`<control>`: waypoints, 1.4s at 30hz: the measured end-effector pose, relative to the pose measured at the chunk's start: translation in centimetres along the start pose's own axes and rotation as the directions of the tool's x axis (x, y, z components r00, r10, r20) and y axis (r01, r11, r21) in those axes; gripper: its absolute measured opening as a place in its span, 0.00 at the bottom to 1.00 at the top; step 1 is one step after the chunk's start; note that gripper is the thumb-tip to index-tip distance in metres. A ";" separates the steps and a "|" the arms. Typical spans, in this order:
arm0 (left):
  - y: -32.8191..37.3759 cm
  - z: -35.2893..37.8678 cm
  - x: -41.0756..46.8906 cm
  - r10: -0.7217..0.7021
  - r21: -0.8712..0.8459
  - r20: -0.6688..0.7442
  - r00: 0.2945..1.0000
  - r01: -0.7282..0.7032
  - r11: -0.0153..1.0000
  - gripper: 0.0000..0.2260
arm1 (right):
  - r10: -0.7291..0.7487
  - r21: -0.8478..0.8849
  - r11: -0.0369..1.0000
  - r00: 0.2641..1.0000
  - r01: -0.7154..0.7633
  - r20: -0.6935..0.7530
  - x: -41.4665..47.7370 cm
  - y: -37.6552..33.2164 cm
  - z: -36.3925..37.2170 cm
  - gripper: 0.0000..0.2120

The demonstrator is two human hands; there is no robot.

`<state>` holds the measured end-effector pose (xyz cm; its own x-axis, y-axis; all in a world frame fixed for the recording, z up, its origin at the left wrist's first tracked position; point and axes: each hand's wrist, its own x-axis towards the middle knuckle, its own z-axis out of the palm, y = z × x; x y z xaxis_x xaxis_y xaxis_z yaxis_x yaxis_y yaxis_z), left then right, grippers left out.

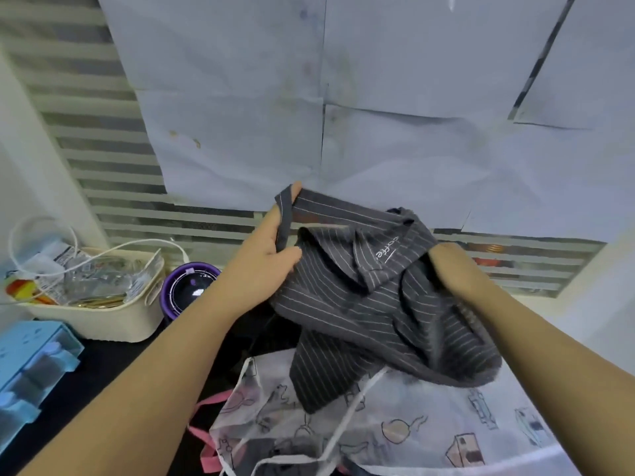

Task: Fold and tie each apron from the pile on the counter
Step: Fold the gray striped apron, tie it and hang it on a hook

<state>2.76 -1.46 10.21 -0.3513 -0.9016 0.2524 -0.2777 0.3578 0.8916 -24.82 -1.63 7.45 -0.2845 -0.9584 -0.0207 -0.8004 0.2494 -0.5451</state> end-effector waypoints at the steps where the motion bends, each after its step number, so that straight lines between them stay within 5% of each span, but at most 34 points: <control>1: 0.5 -0.1 0.4 0.009 -0.004 -0.004 1.000 -0.009 1.000 0.39 | 0.005 -0.047 0.999 1.000 -0.004 0.024 0.1 -0.2 -0.8 0.18; 4: 1.3 -0.4 1.2 0.034 -0.035 -0.024 0.999 -0.035 0.999 0.36 | -0.045 -0.072 0.996 0.999 0.044 0.000 -0.6 -0.6 -2.2 0.16; 9: 1.4 -1.3 1.5 0.035 0.040 -0.041 0.999 -0.034 0.999 0.32 | 0.030 0.340 0.939 0.971 0.055 -0.237 -0.6 -2.2 -5.1 0.18; 13: 0.8 -2.2 2.4 0.028 0.187 -0.075 0.997 -0.013 0.982 0.28 | 0.150 0.769 0.637 0.969 0.057 -0.197 0.2 -4.0 -8.5 0.13; 15: 1.0 -2.7 2.9 0.029 0.207 -0.095 0.995 -0.009 0.978 0.25 | 0.124 0.834 0.539 0.969 0.114 -0.213 0.0 -5.5 -10.4 0.12; 17: 1.4 -3.1 3.2 0.026 0.229 -0.096 0.995 -0.003 0.974 0.23 | 0.087 0.756 0.624 0.944 0.197 -0.317 -0.3 -6.8 -12.1 0.10; 20: 2.4 -3.9 3.6 0.009 0.273 -0.057 0.998 0.007 0.962 0.26 | -0.104 0.389 0.836 0.809 0.387 -0.579 -0.8 -8.1 -13.9 0.16; 25: 4.2 -4.9 4.2 -0.046 0.427 0.117 0.992 -0.009 0.904 0.40 | -0.408 -0.049 0.814 0.510 0.579 -0.757 -1.7 -9.6 -15.4 0.17; 29: 5.1 -5.4 5.5 0.107 0.597 -0.028 0.994 -0.069 0.799 0.25 | -0.515 -0.325 0.792 0.280 0.517 -0.810 -1.7 -9.9 -17.5 0.16; 32: 5.6 -5.6 6.2 0.140 0.424 -0.192 0.971 -0.046 0.904 0.09 | -0.546 -0.439 0.764 0.111 0.473 -0.830 -2.3 -10.8 -17.6 0.16; 34: 5.1 -5.2 6.3 0.078 0.305 -0.247 0.966 0.001 0.952 0.13 | -0.606 -0.468 0.733 0.160 0.494 -0.779 -2.2 -11.2 -16.1 0.17; 36: 3.7 -4.7 6.1 0.019 0.273 -0.254 0.967 0.053 0.961 0.13 | -0.669 -0.432 0.726 0.400 0.536 -0.627 -1.3 -10.8 -13.6 0.18; 39: 0.5 -4.3 4.6 -0.071 0.284 -0.247 0.966 0.142 0.948 0.16 | -0.571 -0.196 0.821 0.762 0.536 -0.307 -0.2 -8.5 -9.1 0.14; 42: -2.6 -4.3 2.8 -0.171 0.276 -0.245 0.954 0.237 0.932 0.15 | -0.469 0.009 0.883 0.882 0.470 -0.042 0.2 -5.6 -5.1 0.08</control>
<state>6.30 -5.97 10.26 -0.0688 -0.9811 0.1809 -0.5884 0.1864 0.7868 -23.13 -2.53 14.78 0.1021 -0.9568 0.2723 -0.8353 -0.2311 -0.4989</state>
